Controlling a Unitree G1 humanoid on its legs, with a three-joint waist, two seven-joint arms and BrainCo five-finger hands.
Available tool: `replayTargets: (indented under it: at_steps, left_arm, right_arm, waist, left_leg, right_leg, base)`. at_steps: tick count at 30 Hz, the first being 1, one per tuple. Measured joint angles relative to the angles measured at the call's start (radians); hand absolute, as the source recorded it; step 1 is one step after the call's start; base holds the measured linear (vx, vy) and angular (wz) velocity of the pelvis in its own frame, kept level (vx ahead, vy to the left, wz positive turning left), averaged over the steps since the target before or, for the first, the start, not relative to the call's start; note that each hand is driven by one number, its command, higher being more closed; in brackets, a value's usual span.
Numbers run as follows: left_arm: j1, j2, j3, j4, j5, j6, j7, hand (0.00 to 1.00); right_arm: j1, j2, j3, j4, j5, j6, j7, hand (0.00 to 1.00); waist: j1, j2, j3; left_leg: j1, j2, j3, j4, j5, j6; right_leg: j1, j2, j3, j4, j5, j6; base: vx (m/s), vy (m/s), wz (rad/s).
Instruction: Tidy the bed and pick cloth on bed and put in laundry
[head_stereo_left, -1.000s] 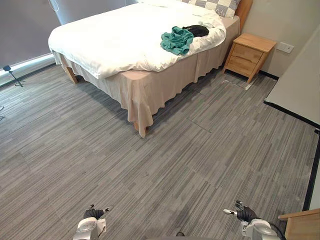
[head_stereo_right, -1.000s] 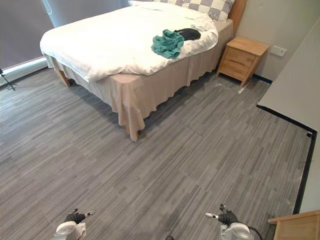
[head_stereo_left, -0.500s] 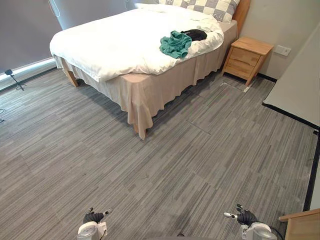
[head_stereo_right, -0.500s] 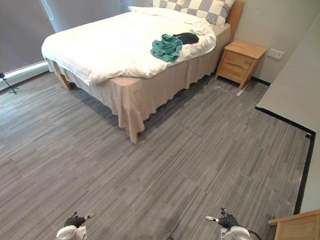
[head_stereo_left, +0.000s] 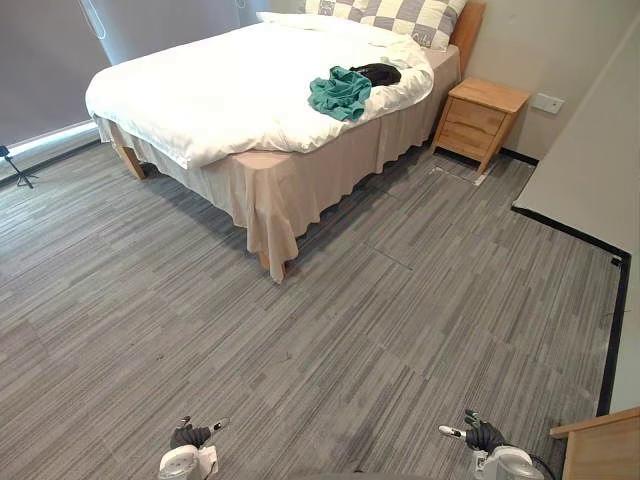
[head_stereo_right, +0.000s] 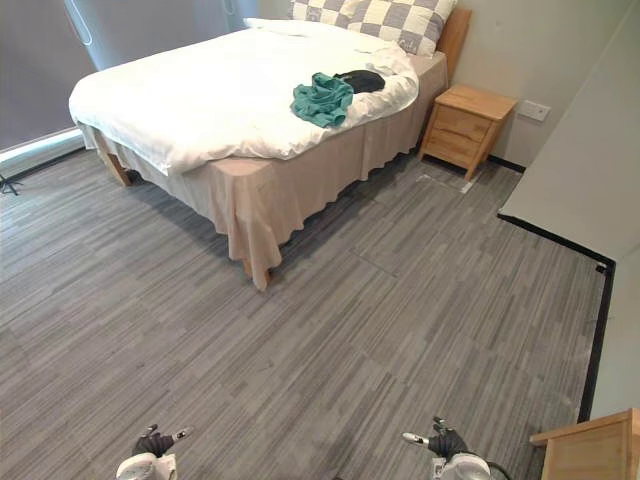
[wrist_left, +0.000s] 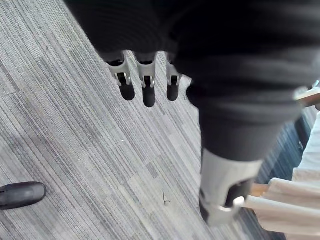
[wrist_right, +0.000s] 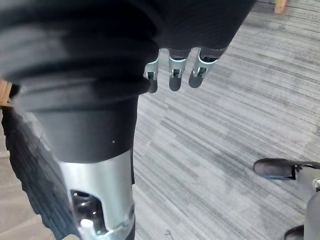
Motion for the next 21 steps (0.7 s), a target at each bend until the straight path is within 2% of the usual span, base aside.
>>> replayTargets:
  at_steps: [2, 3, 5, 6, 7, 8, 9, 10, 11, 12, 14, 15, 16, 17, 18, 19, 20, 21]
  left_arm:
    - [-0.013, 0.021, -0.025, 0.001, -0.019, 0.001, 0.000, 0.00]
    - [-0.006, 0.032, -0.025, 0.004, -0.025, 0.005, 0.000, 0.00]
    - [0.002, 0.035, -0.024, 0.021, -0.025, 0.009, 0.000, 0.00]
    - [0.017, 0.036, -0.024, 0.024, -0.022, 0.013, -0.001, 0.00]
    - [0.017, 0.036, -0.024, 0.027, -0.021, 0.017, -0.002, 0.00]
    - [0.016, 0.039, -0.022, 0.029, -0.011, 0.021, -0.003, 0.00]
    - [0.015, 0.040, -0.019, 0.029, -0.004, 0.022, -0.003, 0.00]
    - [0.015, 0.041, -0.012, 0.028, 0.012, 0.023, -0.004, 0.00]
    - [0.016, 0.041, 0.011, 0.028, 0.040, 0.023, -0.007, 0.00]
    - [0.019, 0.041, 0.021, 0.028, 0.048, 0.023, -0.007, 0.00]
    - [0.055, 0.041, 0.069, 0.020, 0.075, 0.016, -0.007, 0.00]
    - [0.063, 0.041, 0.081, 0.016, 0.080, 0.011, -0.008, 0.00]
    - [0.072, 0.030, 0.099, 0.014, 0.086, 0.004, -0.008, 0.00]
    - [0.092, 0.021, 0.108, 0.012, 0.086, -0.003, -0.017, 0.00]
    - [0.089, 0.018, 0.125, 0.012, 0.085, -0.014, -0.025, 0.00]
    - [0.086, 0.010, 0.135, 0.011, 0.084, -0.016, -0.025, 0.00]
    - [0.091, 0.004, 0.135, 0.012, 0.084, -0.016, -0.026, 0.00]
    - [0.093, -0.023, 0.134, 0.010, 0.083, -0.022, -0.026, 0.00]
  right_arm:
    - [-0.002, 0.018, 0.016, 0.000, 0.003, 0.000, -0.003, 0.00]
    - [0.005, 0.036, 0.018, 0.003, 0.003, 0.000, -0.003, 0.00]
    - [0.030, 0.046, 0.018, 0.016, 0.003, 0.001, -0.001, 0.00]
    - [0.045, 0.049, 0.016, 0.034, 0.004, 0.001, 0.002, 0.00]
    - [0.051, 0.050, 0.014, 0.042, 0.005, 0.001, 0.003, 0.00]
    - [0.063, 0.059, 0.006, 0.045, 0.023, 0.004, 0.007, 0.00]
    - [0.068, 0.066, -0.004, 0.043, 0.037, 0.006, 0.008, 0.00]
    - [0.074, 0.079, -0.016, 0.041, 0.046, 0.009, 0.009, 0.00]
    - [0.077, 0.091, -0.016, 0.036, 0.065, 0.016, 0.010, 0.00]
    - [0.078, 0.095, -0.016, 0.034, 0.074, 0.018, 0.009, 0.00]
    - [0.106, 0.118, -0.035, 0.034, 0.074, 0.026, 0.009, 0.00]
    - [0.109, 0.122, -0.047, 0.034, 0.073, 0.027, 0.009, 0.00]
    - [0.105, 0.113, -0.065, 0.031, 0.072, 0.028, 0.008, 0.00]
    - [0.109, 0.089, -0.067, 0.016, 0.070, 0.029, 0.010, 0.00]
    - [0.096, 0.086, -0.067, 0.019, 0.068, 0.030, 0.009, 0.00]
    - [0.073, 0.080, -0.066, 0.021, 0.064, 0.029, 0.011, 0.00]
    - [0.066, 0.075, -0.062, 0.018, 0.059, 0.026, 0.011, 0.00]
    - [0.053, 0.054, -0.044, 0.009, 0.025, 0.018, 0.009, 0.00]
  waist:
    - [0.008, -0.029, 0.038]
    - [0.009, -0.037, 0.060]
    - [0.005, -0.046, 0.066]
    - [0.000, -0.045, 0.066]
    - [-0.004, -0.042, 0.066]
    - [-0.013, -0.040, 0.066]
    - [-0.015, -0.040, 0.066]
    - [-0.016, -0.042, 0.067]
    - [-0.013, -0.063, 0.073]
    - [-0.012, -0.071, 0.077]
    - [-0.012, -0.083, 0.082]
    - [-0.011, -0.081, 0.081]
    - [-0.013, -0.041, 0.074]
    - [-0.016, 0.011, 0.031]
    - [-0.003, 0.017, 0.039]
    - [0.006, 0.027, 0.046]
    - [0.007, 0.037, 0.051]
    - [0.011, 0.055, 0.074]
  left_leg:
    - [0.016, -0.009, 0.018, 0.031, -0.019, 0.018]
    - [0.035, -0.013, 0.017, 0.042, -0.029, 0.027]
    - [0.066, -0.010, 0.011, 0.052, -0.057, 0.025]
    - [0.080, 0.009, 0.006, 0.067, -0.078, 0.008]
    - [0.083, 0.020, 0.001, 0.076, -0.089, -0.002]
    - [0.083, 0.041, -0.012, 0.087, -0.100, -0.012]
    - [0.081, 0.051, -0.014, 0.087, -0.103, -0.018]
    - [0.078, 0.065, -0.014, 0.086, -0.110, -0.030]
    - [0.083, 0.061, -0.012, 0.086, -0.118, -0.059]
    - [0.088, 0.058, -0.010, 0.087, -0.124, -0.072]
    - [0.172, 0.078, -0.005, 0.093, -0.184, -0.138]
    - [0.186, 0.089, -0.004, 0.101, -0.201, -0.149]
    - [0.194, 0.139, 0.008, 0.121, -0.229, -0.139]
    - [0.181, 0.199, 0.015, 0.164, -0.240, -0.039]
    - [0.142, 0.230, 0.024, 0.301, -0.194, -0.018]
    - [0.062, 0.285, 0.033, 0.478, -0.126, 0.011]
    - [0.015, 0.318, 0.026, 0.595, -0.065, 0.035]
    - [-0.115, 0.361, -0.088, 0.858, 0.074, 0.021]
  right_leg:
    - [-0.117, -0.053, -0.028, 0.273, -0.002, 0.022]
    - [-0.164, -0.104, -0.066, 0.413, -0.010, 0.015]
    - [-0.186, -0.140, -0.087, 0.490, -0.039, 0.022]
    - [-0.192, -0.142, -0.084, 0.451, -0.054, 0.044]
    - [-0.190, -0.137, -0.084, 0.402, -0.052, 0.046]
    - [-0.188, -0.124, -0.087, 0.259, -0.033, 0.040]
    - [-0.187, -0.118, -0.089, 0.160, -0.004, 0.040]
    - [-0.176, -0.106, -0.099, -0.067, 0.082, 0.045]
    - [-0.196, -0.134, -0.115, -0.223, 0.124, 0.060]
    - [-0.206, -0.151, -0.118, -0.229, 0.124, 0.061]
    - [-0.192, -0.188, -0.120, -0.214, 0.133, 0.041]
    - [-0.191, -0.189, -0.124, -0.198, 0.157, 0.021]
    - [-0.214, -0.160, -0.141, -0.124, 0.216, -0.024]
    - [-0.261, -0.109, -0.165, -0.026, 0.195, -0.064]
    - [-0.264, -0.088, -0.163, -0.002, 0.154, -0.113]
    - [-0.243, -0.066, -0.158, -0.015, 0.139, -0.123]
    - [-0.218, -0.046, -0.159, -0.032, 0.131, -0.132]
    - [-0.137, 0.000, -0.146, -0.081, 0.092, -0.163]
  base:
    - [-0.10, 0.031, -0.14]
    - [-0.04, 0.003, -0.09]
    - [0.05, 0.006, -0.06]
    - [0.11, -0.007, -0.04]
    - [0.15, -0.060, 0.11]
    - [0.18, -0.076, 0.20]
    - [0.26, -0.126, 0.16]
    - [0.29, -0.156, 0.03]
    - [0.29, -0.174, -0.02]
    - [0.29, -0.209, 0.00]
    - [0.47, -0.354, 0.05]
    - [0.50, -0.358, -0.03]
    - [0.58, -0.399, -0.03]
    - [0.61, -0.412, -0.25]
    - [0.73, -0.526, -0.45]
    - [0.50, -0.367, -0.54]
    - [0.63, -0.393, -0.43]
    - [0.52, -0.239, -0.27]
